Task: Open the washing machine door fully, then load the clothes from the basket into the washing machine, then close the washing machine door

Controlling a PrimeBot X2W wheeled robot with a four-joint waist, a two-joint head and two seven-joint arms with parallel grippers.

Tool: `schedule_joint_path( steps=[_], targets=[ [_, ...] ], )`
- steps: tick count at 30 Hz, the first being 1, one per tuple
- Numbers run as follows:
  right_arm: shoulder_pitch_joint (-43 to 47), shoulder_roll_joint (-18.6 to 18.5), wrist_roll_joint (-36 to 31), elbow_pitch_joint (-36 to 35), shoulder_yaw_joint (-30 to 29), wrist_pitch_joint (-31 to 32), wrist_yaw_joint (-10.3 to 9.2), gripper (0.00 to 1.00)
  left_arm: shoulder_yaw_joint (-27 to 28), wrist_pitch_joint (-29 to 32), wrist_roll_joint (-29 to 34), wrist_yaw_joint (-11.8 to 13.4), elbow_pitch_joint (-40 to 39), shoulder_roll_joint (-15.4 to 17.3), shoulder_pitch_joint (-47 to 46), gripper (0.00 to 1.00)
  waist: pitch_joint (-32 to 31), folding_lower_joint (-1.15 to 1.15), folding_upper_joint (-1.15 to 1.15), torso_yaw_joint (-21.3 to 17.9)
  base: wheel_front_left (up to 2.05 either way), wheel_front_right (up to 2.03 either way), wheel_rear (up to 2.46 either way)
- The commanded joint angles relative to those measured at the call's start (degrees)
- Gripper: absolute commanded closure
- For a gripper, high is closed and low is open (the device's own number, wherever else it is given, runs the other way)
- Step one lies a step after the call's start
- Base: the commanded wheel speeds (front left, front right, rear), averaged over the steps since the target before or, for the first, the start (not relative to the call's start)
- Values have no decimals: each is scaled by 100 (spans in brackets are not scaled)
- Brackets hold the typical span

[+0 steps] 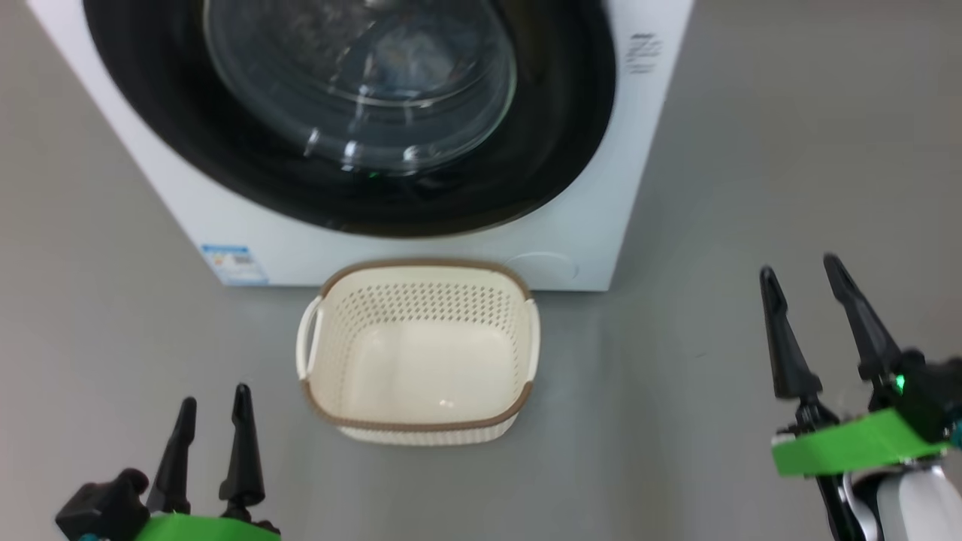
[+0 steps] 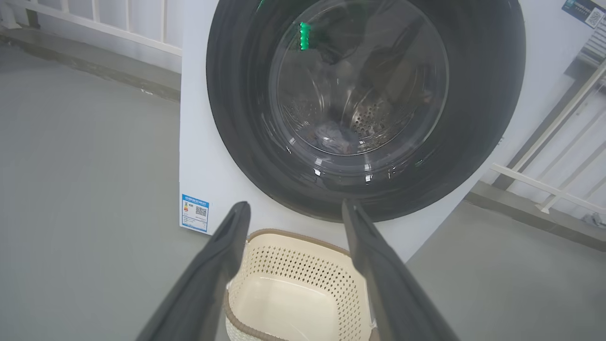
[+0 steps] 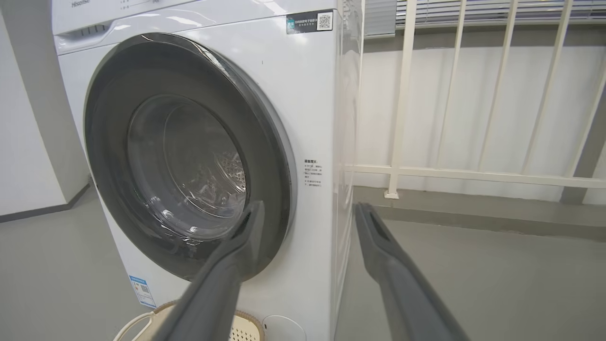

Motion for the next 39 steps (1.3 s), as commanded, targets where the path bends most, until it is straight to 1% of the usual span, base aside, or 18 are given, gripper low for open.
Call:
schedule_joint_path(
  steps=[1,8,18,24,31,39],
  targets=[
    [222,31,-21,-222,43,-2,-33,0,177,-36,91,34,-94,99,14,0,-439,0,0,-435,0,0,0],
    [850,258,-74,-331,-86,-2,-33,0,238,-36,257,22,-40,99,151,0,-497,0,0,-591,0,0,0],
    [1253,426,-105,-246,-319,-2,-33,0,284,-36,402,2,60,99,239,0,-534,0,0,-621,0,0,0],
    [1278,456,-122,-201,-335,-2,-33,0,310,-36,514,-9,106,99,258,0,-528,0,0,-591,0,0,0],
    [1236,467,-82,-149,-252,-2,-33,0,292,-36,803,-20,139,99,242,0,-513,0,0,-543,0,0,0],
    [1259,469,-12,-83,-192,-2,-33,0,292,-36,865,-23,156,99,281,0,-543,0,0,-502,0,0,0]
  ],
)
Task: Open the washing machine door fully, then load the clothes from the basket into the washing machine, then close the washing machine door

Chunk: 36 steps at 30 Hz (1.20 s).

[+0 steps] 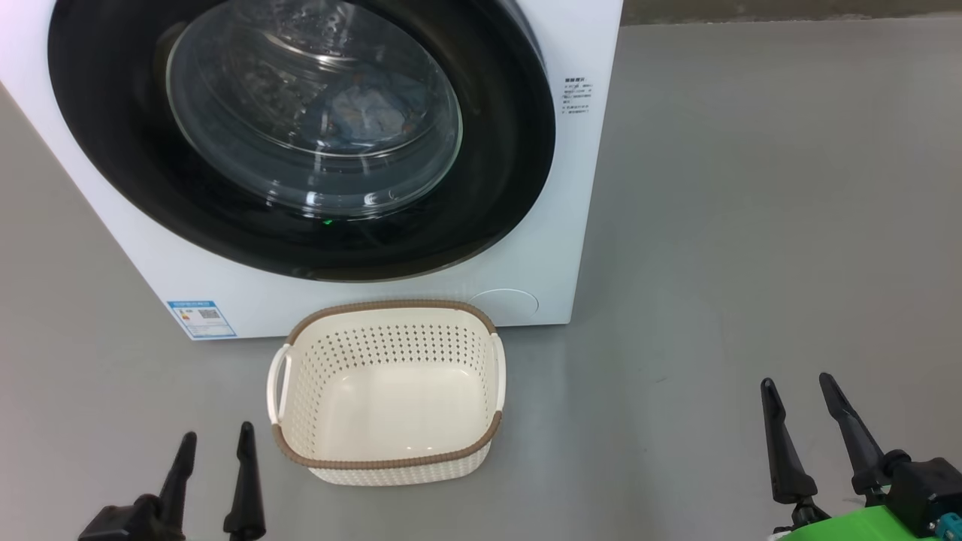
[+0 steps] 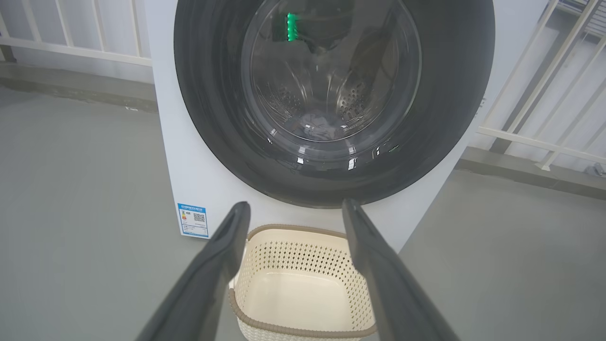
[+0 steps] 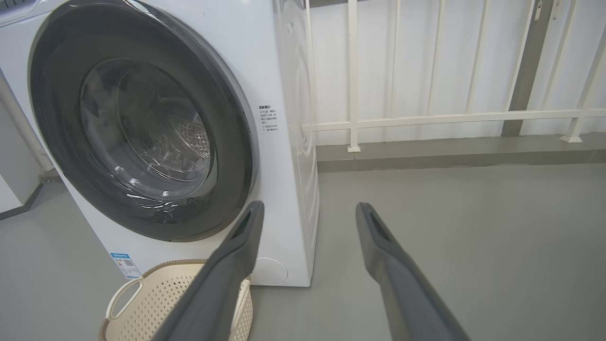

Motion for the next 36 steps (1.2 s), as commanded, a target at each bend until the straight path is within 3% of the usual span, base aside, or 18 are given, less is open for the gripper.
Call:
schedule_joint_path(
  steps=[1,2,8,12,18,36],
  targets=[
    [-72,-43,26,-122,173,-11,-33,0,183,-37,71,-14,-97,89,-26,0,0,0,0,10,0,0,0],
    [-1,3,3,21,0,0,1,100,-3,0,6,1,20,-5,3,100,-1,0,0,9,0,0,0],
    [-5,43,173,310,9,47,1,100,-24,42,-158,1,247,-96,64,100,-4,1,0,6,0,0,0],
    [-31,26,457,338,23,105,0,100,-12,104,-408,0,246,-82,44,100,-22,13,0,-1,0,0,0],
    [-75,6,802,388,41,174,-1,100,2,179,-712,0,257,-65,8,100,-19,1,0,-9,0,0,0],
    [-232,-49,2100,547,91,451,-6,100,67,474,-1864,-3,281,-13,-125,100,-43,0,0,-39,0,0,0]
  ],
)
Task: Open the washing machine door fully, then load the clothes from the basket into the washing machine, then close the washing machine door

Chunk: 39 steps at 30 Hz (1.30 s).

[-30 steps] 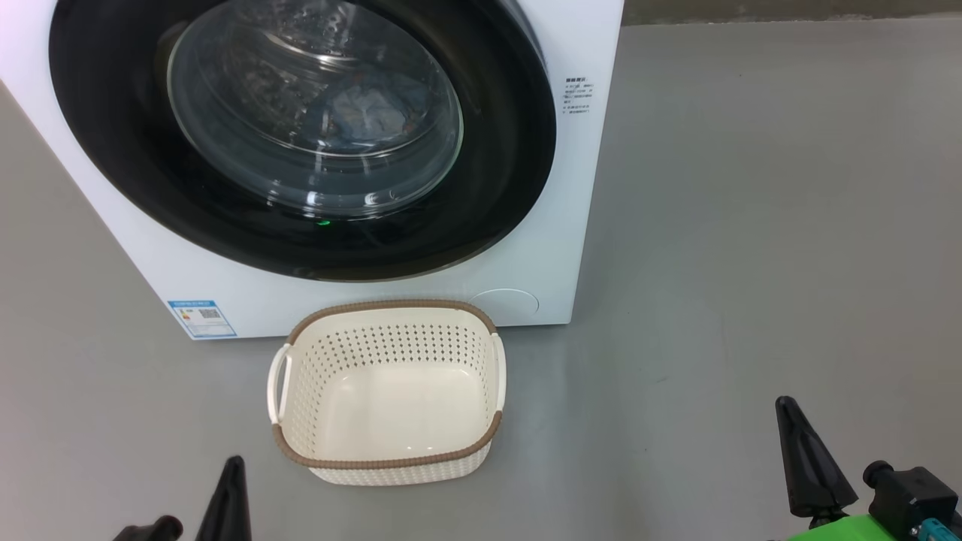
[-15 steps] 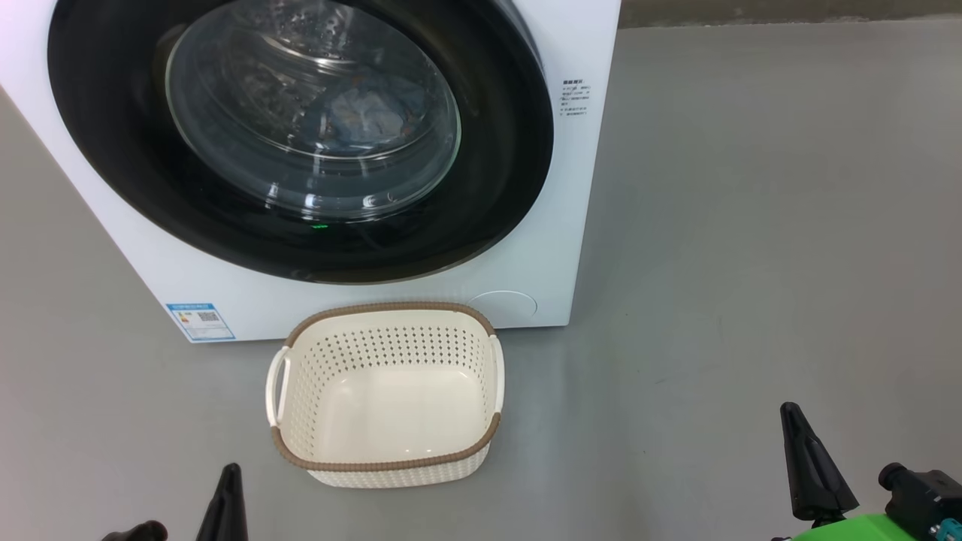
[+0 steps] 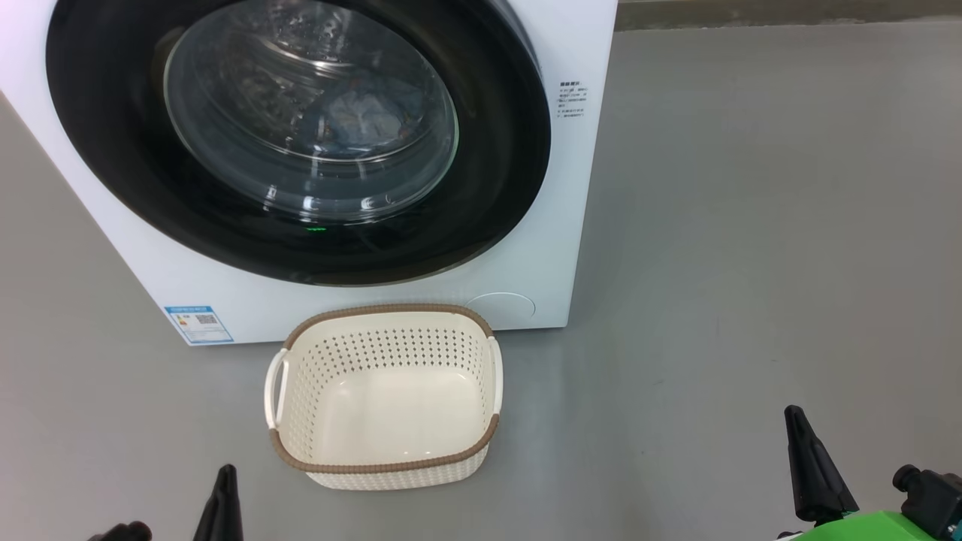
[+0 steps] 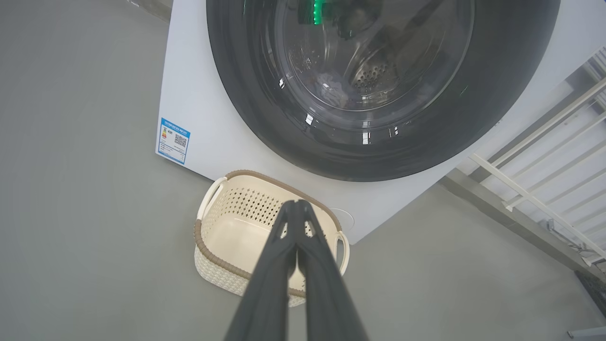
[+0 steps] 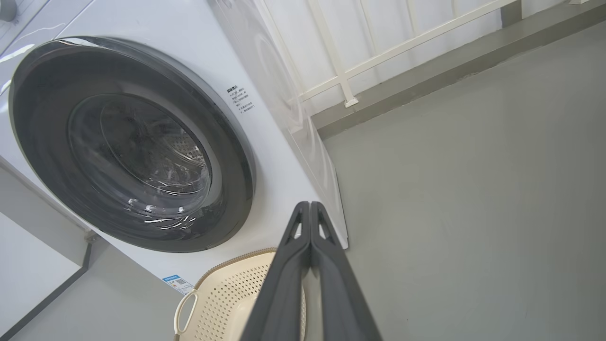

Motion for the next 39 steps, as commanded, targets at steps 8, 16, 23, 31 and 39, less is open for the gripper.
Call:
schedule_joint_path(
  steps=[8,16,23,31,39],
  targets=[
    [-266,-104,699,-43,75,142,-11,100,112,156,-640,-5,-101,111,-310,100,-12,-1,0,-14,0,0,0],
    [-328,-119,1237,22,85,268,-13,100,145,286,-1121,-6,-94,128,-363,100,-23,-1,0,-27,0,0,0],
    [-376,-129,1639,70,91,363,-15,100,172,384,-1480,-7,-88,140,-403,100,-31,-1,0,-37,0,0,0],
    [-439,-140,2170,135,96,493,-17,100,209,515,-1955,-8,-80,155,-456,100,-42,-1,0,-49,0,0,0],
    [-502,-150,2704,201,98,625,-19,100,248,649,-2434,-9,-73,169,-510,100,-53,-1,0,-62,0,0,0]
  ],
)
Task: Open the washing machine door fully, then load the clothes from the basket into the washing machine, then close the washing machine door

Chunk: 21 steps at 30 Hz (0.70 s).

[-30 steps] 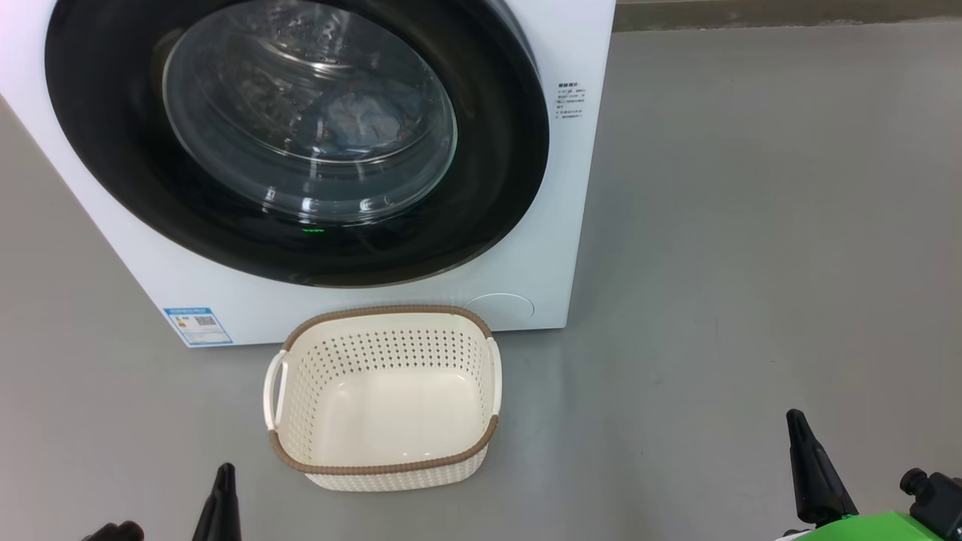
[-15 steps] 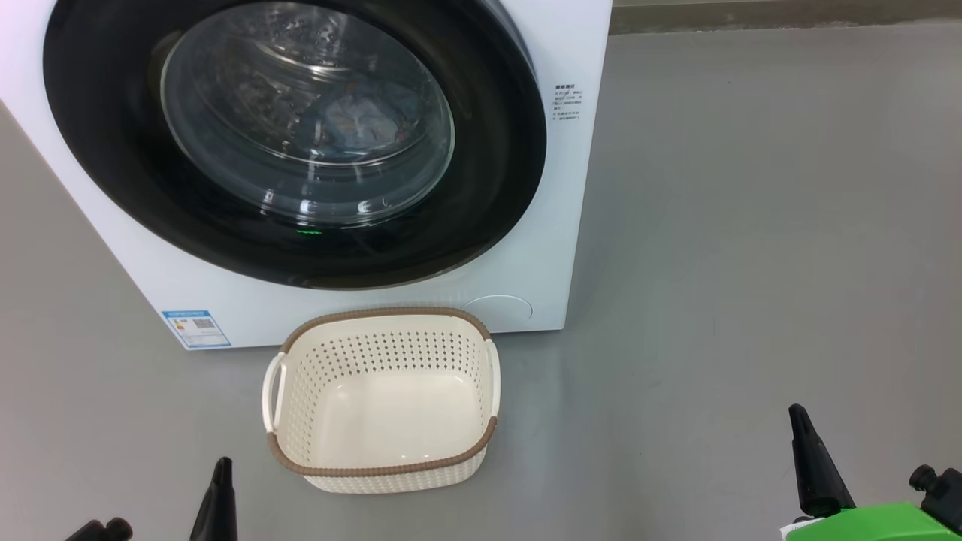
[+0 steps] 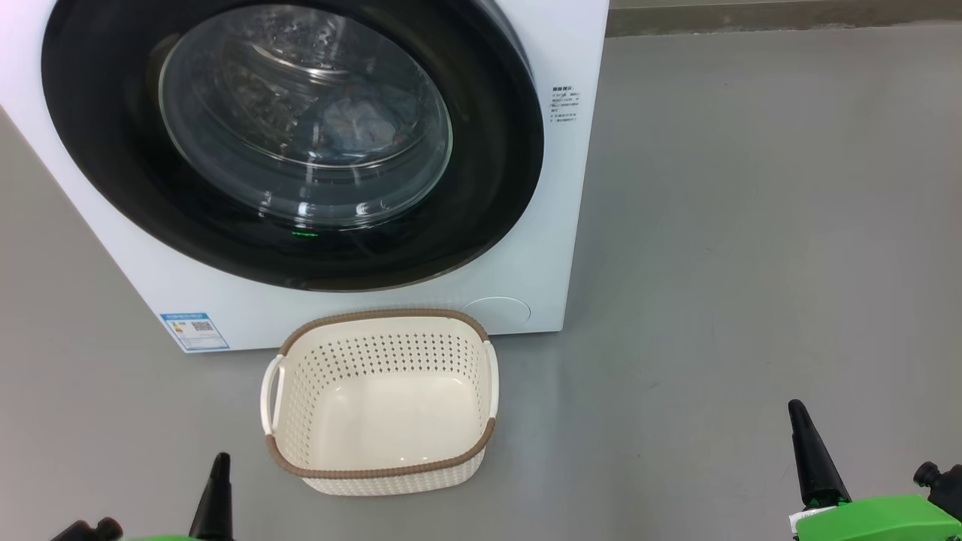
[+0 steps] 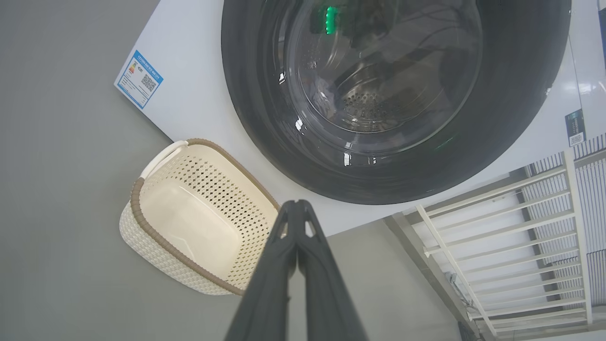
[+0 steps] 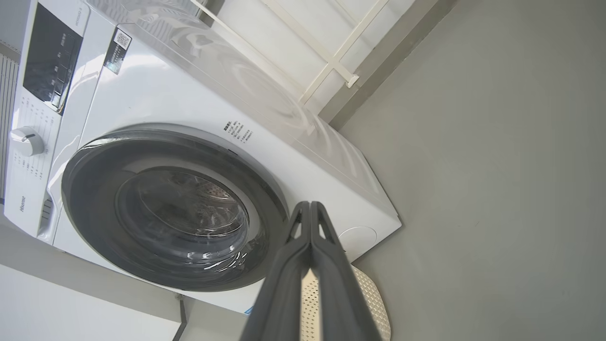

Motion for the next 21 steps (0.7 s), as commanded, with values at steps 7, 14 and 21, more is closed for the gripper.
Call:
schedule_joint_path(
  steps=[7,14,21],
  targets=[
    [-288,-87,617,-54,89,141,-20,100,171,142,-508,-10,-99,135,-312,100,-10,-1,0,-12,0,0,0],
    [-343,-92,1077,4,88,258,-22,100,207,260,-922,-11,-92,146,-359,100,-20,-1,0,-23,0,0,0],
    [-399,-97,1538,61,85,377,-24,100,243,379,-1336,-12,-85,156,-406,100,-29,-1,0,-34,0,0,0]
  ],
)
